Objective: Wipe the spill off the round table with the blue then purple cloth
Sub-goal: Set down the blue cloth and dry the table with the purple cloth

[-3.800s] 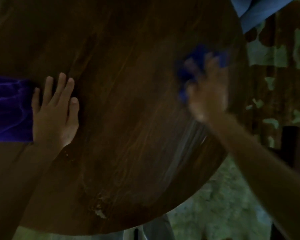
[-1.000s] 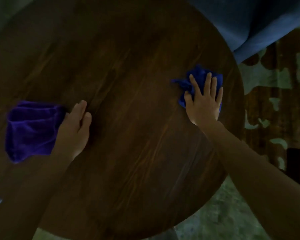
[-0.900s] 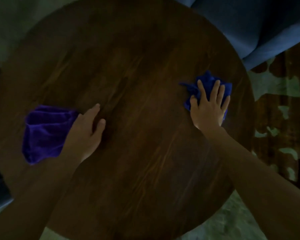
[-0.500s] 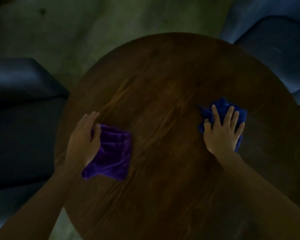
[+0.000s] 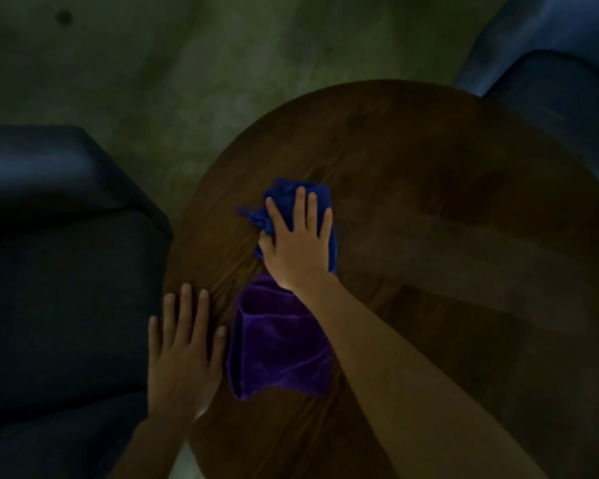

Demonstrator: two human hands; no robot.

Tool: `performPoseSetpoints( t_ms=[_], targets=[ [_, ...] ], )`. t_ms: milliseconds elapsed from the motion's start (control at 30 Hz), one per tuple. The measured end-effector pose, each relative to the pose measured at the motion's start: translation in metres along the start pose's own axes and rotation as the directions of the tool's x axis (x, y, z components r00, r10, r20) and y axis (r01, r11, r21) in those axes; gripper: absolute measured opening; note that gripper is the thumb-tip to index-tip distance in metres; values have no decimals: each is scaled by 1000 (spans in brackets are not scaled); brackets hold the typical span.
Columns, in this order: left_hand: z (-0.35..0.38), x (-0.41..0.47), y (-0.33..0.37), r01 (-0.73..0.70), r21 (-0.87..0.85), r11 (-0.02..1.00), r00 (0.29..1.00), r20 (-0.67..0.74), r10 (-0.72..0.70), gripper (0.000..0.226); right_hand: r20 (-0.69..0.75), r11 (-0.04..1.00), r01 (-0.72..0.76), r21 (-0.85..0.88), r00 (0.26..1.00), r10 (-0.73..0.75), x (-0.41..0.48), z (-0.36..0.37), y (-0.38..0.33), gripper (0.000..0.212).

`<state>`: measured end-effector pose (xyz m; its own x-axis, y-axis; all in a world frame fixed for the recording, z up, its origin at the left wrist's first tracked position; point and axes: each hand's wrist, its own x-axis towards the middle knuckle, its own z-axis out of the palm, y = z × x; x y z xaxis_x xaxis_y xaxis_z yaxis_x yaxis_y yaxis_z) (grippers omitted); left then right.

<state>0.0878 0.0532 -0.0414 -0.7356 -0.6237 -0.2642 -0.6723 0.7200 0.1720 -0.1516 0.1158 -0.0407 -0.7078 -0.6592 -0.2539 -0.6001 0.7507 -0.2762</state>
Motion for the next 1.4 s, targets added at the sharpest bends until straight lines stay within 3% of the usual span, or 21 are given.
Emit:
performPoseSetpoints(
  t_ms=[200,367,500,633,800,900,1033,1133,1200,1267,1333,1400],
  targets=[
    [5,2,-2,-10,75,997,1000,-1,10,71,57,998,54,-41,997,-52,4,3,-32,72],
    [5,1,-1,-20,65,998,1000,-11,20,71,-164,989,145,-19,976,-146,-74,13,-20,74],
    [9,0,-1,-9,75,997,1000,-1,9,72,-59,973,165,-160,983,-177,-151,44,-9,76],
    [9,0,0,-30,69,997,999,-37,33,72,-16,976,143,-164,989,-147,-160,46,-1,79],
    [8,-6,17,-139,105,985,990,-16,142,70,63,896,369,-246,929,-365,-176,40,55,86],
    [15,-14,63,-216,107,970,976,51,212,68,139,833,484,-268,875,-463,-162,21,104,88],
    [26,-16,98,-107,80,991,994,46,104,66,183,764,567,-309,823,-537,-120,5,141,86],
    [31,-16,96,-115,93,989,993,22,113,66,157,759,575,-305,817,-555,-84,-3,152,82],
    [34,-16,93,-131,97,987,991,18,130,67,132,785,552,-283,833,-538,-55,-16,162,79],
    [36,-16,92,-137,108,985,991,9,137,69,63,860,433,-269,899,-433,-21,-33,178,76],
    [38,-17,91,-135,127,983,991,-3,136,71,-38,957,186,-225,979,-199,14,-52,195,76],
    [38,-16,92,-136,137,981,990,-14,139,71,-81,983,-75,-165,995,62,38,-61,203,76]
  ],
)
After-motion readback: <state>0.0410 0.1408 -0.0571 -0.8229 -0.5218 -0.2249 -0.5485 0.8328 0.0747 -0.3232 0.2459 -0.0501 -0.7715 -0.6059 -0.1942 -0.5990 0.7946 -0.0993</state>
